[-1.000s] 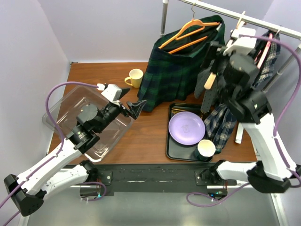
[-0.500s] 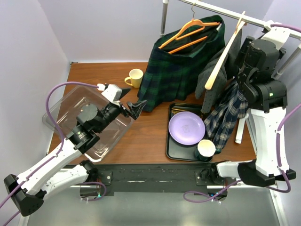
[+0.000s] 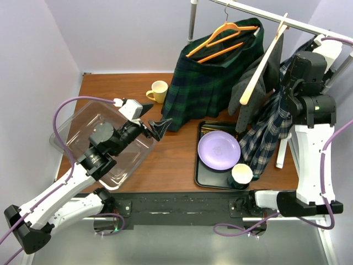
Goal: Remove the skirt from the hanger
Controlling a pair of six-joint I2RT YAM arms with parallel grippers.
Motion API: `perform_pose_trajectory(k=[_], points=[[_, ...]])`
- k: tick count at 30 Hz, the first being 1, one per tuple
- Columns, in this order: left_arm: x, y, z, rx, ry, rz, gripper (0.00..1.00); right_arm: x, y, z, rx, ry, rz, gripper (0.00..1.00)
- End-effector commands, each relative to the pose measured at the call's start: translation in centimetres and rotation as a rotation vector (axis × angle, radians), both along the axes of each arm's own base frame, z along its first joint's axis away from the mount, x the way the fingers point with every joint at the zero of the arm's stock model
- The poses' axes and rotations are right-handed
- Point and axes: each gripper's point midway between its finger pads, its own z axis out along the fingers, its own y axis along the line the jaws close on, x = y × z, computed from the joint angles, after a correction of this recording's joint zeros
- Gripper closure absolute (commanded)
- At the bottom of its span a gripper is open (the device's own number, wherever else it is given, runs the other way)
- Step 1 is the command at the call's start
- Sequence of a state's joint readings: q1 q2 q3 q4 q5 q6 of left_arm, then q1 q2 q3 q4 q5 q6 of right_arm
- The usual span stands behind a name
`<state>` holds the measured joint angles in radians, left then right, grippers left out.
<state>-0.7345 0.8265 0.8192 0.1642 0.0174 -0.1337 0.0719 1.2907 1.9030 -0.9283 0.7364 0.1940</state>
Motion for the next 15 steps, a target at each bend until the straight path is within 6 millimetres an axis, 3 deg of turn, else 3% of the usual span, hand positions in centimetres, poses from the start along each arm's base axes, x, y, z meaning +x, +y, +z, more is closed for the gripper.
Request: perform_pose_trajectory(k=[1,4,15], points=[[-0.2,-0.2,1.1,-0.007,-0.052,-0.014,0.00,1.0,1.3,-0.9,0.095,-0.040,0.089,0.42],[-0.3,-0.2,1.1,-0.006,-0.053,-0.018,0.00,0.9,0.9,-0.7,0.097,-0.060,0.060,0.48],[-0.2,-0.6,0.7,0.004,-0.046,-0.034,0.00,0.7,0.2,2.8,0.069,-0.167,0.038,0.76]])
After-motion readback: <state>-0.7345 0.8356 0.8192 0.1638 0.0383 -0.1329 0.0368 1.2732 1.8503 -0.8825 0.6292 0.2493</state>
